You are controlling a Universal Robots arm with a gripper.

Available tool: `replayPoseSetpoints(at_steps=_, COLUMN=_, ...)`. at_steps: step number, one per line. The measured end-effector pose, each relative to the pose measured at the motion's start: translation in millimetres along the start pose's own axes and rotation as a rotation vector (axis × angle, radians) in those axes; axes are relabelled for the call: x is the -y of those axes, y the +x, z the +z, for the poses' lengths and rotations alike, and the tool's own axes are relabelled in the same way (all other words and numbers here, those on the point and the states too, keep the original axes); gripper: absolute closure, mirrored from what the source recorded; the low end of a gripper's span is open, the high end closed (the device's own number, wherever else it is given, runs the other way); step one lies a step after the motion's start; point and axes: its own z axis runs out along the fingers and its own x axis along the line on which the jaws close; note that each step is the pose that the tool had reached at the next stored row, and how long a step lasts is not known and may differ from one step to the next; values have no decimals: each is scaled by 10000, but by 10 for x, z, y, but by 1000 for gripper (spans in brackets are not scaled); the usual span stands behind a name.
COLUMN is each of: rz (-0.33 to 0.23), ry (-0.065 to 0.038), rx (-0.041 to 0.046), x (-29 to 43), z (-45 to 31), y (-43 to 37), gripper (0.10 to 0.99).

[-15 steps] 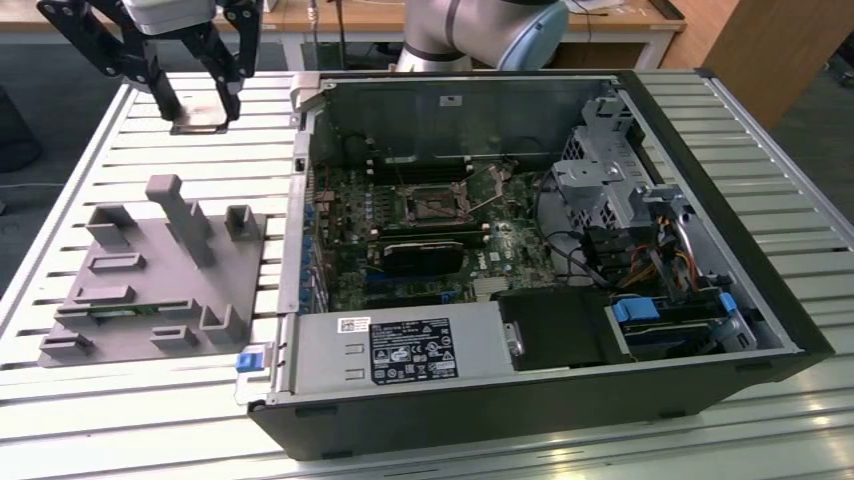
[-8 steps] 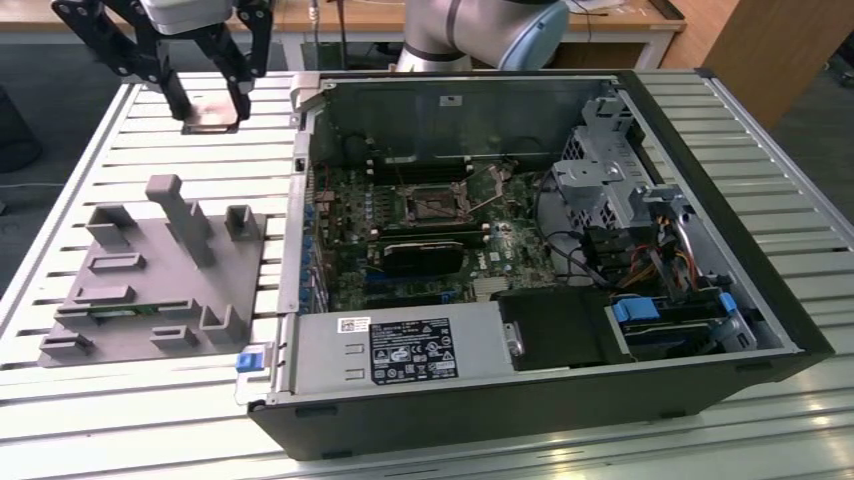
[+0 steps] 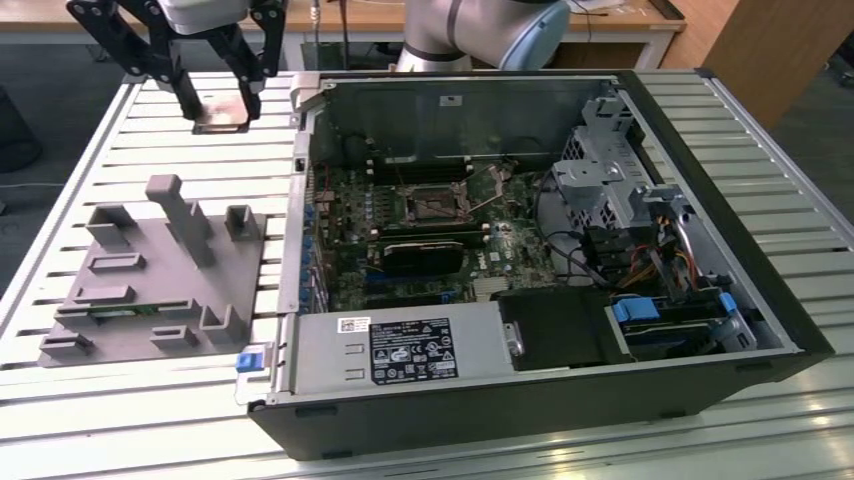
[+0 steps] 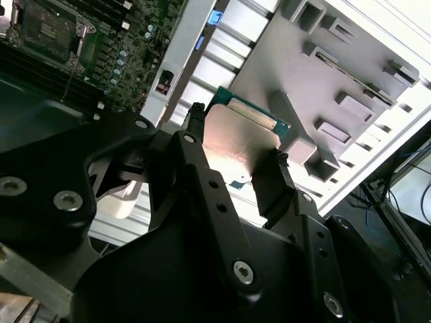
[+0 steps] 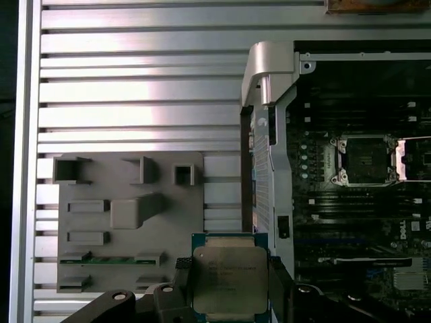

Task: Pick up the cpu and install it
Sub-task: 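Pick up the cpu and move it towards the insertion slot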

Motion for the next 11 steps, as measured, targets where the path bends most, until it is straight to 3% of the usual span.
replayPoseSetpoints(at_steps=11, rz=0, ry=0, rx=0, x=-3, z=-1, y=-103, gripper=553)
